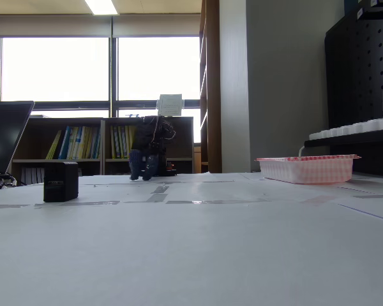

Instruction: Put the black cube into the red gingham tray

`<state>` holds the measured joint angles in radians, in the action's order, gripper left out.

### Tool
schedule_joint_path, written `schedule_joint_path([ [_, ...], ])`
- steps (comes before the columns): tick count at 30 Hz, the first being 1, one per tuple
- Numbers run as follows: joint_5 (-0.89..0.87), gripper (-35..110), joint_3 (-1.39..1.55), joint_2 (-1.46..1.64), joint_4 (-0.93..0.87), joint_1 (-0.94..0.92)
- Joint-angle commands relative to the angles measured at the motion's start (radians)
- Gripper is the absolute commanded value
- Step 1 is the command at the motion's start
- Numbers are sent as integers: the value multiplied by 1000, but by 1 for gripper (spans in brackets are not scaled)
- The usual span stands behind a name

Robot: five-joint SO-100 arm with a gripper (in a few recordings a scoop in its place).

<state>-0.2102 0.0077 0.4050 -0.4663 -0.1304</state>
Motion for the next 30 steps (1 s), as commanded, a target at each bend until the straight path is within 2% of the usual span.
schedule_joint_path([
  [1, 26, 26, 38, 489, 718, -21],
  [8, 48, 51, 201, 917, 1025, -75],
  [12, 32, 58, 298, 1115, 1157, -101],
  [20, 67, 58, 588, 1473, 1358, -110],
  [30, 72, 58, 920, 1735, 1385, -124],
])
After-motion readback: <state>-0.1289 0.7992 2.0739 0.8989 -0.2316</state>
